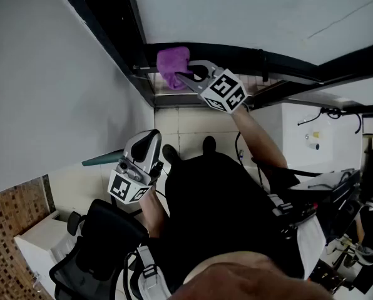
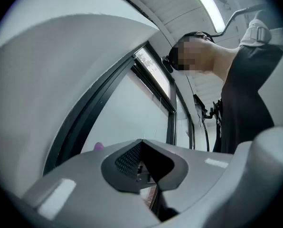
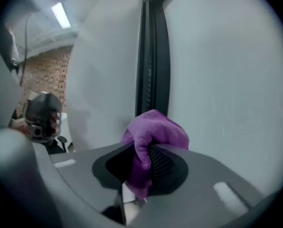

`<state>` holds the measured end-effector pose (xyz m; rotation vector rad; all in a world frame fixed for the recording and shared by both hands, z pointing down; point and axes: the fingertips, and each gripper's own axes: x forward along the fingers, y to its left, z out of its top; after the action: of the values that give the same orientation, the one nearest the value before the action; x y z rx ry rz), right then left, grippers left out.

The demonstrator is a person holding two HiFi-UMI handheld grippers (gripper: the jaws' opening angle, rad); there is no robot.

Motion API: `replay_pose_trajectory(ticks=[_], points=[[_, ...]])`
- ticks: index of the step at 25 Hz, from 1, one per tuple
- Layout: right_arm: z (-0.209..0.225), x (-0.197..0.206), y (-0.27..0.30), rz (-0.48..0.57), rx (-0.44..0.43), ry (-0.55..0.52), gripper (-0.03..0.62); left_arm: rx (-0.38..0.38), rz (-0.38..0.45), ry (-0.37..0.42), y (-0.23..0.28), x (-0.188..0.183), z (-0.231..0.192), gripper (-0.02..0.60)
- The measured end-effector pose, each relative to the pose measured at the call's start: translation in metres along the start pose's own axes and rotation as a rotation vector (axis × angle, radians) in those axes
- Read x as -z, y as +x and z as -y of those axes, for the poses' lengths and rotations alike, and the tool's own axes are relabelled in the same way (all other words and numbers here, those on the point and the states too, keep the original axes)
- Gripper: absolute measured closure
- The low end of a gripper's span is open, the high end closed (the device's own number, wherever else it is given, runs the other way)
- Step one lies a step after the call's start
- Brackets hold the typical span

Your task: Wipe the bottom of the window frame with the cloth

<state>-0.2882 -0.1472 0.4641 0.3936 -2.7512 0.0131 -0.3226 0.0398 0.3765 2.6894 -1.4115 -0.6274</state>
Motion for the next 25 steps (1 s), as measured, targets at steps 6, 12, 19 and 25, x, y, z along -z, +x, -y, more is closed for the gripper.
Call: replay_pose_trajectory(ticks=[6,12,19,25], points=[[0.042,0.005,0.117,-0.348,0.081,-0.211,0.528,-0.029,0.016,0.010,-0.008,-0.003,0.008,0.581],[0.037,0.010,0.148,-0.475,0.095,-0.426,0.528,-0.065,0.016,0.008,-0.018,-0.003,0.006,0.581],[0.083,0.045,0.082,-0.609,0.204,-0.570,0.530,-0.012,-0.002,0.005,0.001,0.000,0.014,0.581],[0.146,0.093,-0.015,-0.808,0.348,-0.636,0.531,0.038,-0.023,-0.016,0.018,0.010,0.021,0.581]])
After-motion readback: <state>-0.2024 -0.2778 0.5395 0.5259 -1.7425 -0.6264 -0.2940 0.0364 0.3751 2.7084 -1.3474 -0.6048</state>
